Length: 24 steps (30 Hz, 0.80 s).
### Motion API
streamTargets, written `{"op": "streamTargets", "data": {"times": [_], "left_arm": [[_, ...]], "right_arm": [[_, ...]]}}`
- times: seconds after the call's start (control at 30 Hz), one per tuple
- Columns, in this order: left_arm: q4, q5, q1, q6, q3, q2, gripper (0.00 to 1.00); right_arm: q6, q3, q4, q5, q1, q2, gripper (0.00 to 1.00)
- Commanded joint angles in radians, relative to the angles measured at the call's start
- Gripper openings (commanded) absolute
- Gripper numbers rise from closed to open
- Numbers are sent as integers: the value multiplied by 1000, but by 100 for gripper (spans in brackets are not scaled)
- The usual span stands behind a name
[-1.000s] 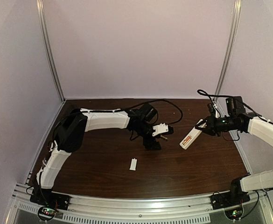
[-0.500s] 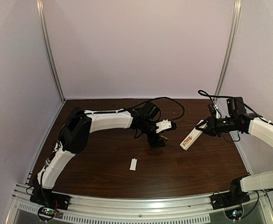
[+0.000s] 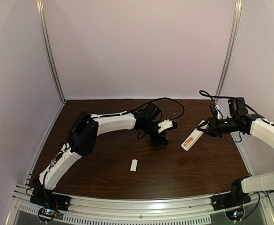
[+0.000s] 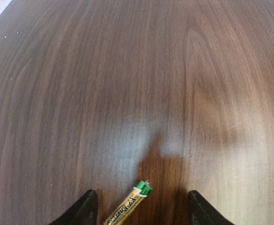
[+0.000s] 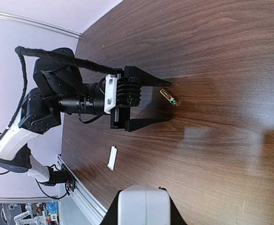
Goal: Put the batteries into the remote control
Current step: Pick up the battery from the center of the board.
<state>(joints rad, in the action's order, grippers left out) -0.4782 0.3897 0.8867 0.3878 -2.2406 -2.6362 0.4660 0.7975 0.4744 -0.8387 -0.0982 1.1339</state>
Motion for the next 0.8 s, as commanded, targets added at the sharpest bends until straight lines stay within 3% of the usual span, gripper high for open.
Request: {"op": "streamTargets", "data": {"times": [0.0, 0.17, 0.37, 0.5, 0.63, 0.77], "left_arm": [[-56, 32, -11, -2, -32, -19, 57], [-118, 32, -11, 25, 12, 3, 26], [-140, -22, -11, 20, 98, 70, 9], [-125, -34, -21, -46, 214, 169, 3], [-19, -33, -72, -169, 443, 342, 0], [61, -32, -107, -257, 643, 512, 0]], "right_arm": [[-16, -7, -10, -34, 9, -17, 0], [-30, -16, -24, -61, 8, -19, 0], [-14, -43, -81, -117, 9, -48, 0], [-6, -67, -138, -169, 4, -81, 0], [64, -114, -304, -238, -35, -146, 0], [50, -99, -332, -251, -106, -169, 0]]}}
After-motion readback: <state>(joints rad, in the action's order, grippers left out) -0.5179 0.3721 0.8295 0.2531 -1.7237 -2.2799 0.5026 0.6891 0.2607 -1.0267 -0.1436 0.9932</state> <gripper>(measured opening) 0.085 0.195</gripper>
